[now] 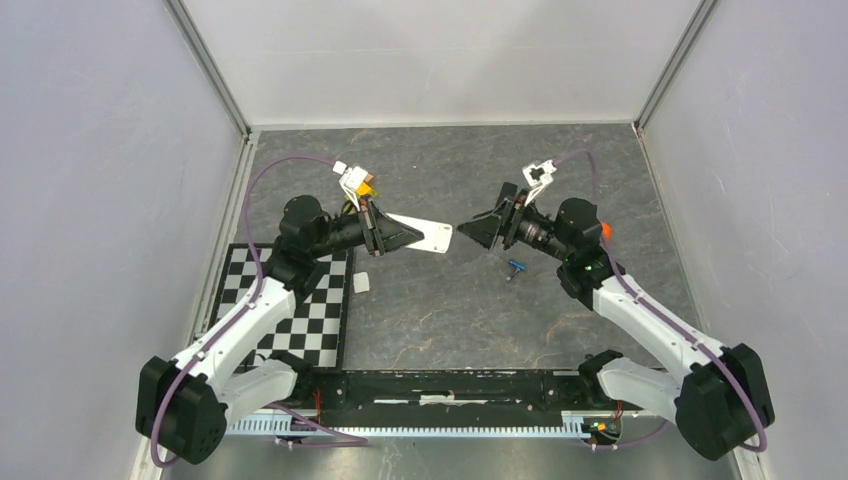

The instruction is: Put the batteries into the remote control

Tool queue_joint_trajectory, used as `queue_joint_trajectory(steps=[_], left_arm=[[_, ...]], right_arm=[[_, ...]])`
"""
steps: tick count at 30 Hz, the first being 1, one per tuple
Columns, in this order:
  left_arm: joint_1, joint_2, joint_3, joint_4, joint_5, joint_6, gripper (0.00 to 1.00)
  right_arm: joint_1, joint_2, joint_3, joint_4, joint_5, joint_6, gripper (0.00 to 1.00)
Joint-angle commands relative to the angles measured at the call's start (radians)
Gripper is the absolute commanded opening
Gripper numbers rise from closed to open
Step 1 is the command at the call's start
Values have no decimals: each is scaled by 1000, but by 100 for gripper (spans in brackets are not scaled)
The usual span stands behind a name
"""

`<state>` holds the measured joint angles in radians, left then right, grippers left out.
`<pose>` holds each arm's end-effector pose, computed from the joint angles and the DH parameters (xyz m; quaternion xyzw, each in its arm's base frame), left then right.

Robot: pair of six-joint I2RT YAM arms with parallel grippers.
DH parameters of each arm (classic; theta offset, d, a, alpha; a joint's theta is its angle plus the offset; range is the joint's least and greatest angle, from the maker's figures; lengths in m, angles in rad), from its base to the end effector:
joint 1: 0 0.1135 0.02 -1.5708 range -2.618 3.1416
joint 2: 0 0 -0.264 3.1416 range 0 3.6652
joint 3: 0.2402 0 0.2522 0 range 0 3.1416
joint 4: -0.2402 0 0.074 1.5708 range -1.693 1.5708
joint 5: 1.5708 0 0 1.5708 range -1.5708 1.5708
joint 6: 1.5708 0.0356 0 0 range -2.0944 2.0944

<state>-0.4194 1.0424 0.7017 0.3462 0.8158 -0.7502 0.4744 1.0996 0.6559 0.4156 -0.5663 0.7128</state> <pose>0.2052 -0.1199 0.3167 0.1709 0.6848 -0.5925 0.3883 0.2147 0.1317 0.2948 -0.1115 0.7067 0.5404 0.4428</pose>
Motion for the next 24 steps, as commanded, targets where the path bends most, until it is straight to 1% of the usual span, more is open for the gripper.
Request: queue_joint_trajectory(steps=[1,4,5,7,9,10,13,15,19,21,24], left_arm=[[-3,-62,37,-162,-197,183,2],[-3,-73,28,-200,-288,205,2],[-1,-75,24,-202,-298,206,2],[-2,-76,21,-202,-304,207,2],[-2,-76,16,-198,-304,206,2],[-1,-77,15,-196,-304,206,2],[-2,-76,10,-193,-300,204,2],[-2,-75,7,-191,-296,203,2],[-2,-73,7,-191,-284,202,2],[-2,-73,6,-191,-282,202,2],[-2,-72,6,-193,-281,201,2]], right_arm=[[-39,-46,30,-319,323,-170,73],[-40,-3,67,-557,610,-213,68],[-41,16,68,-599,684,-221,66],[-40,63,68,-664,774,-227,63],[-38,112,57,-679,798,-240,58],[-35,131,51,-674,798,-247,58],[-22,174,31,-637,823,-287,59],[-19,203,36,-613,821,-344,60],[-19,294,107,-678,855,-378,61],[-19,316,110,-667,823,-387,59],[-19,337,116,-667,799,-391,53]])
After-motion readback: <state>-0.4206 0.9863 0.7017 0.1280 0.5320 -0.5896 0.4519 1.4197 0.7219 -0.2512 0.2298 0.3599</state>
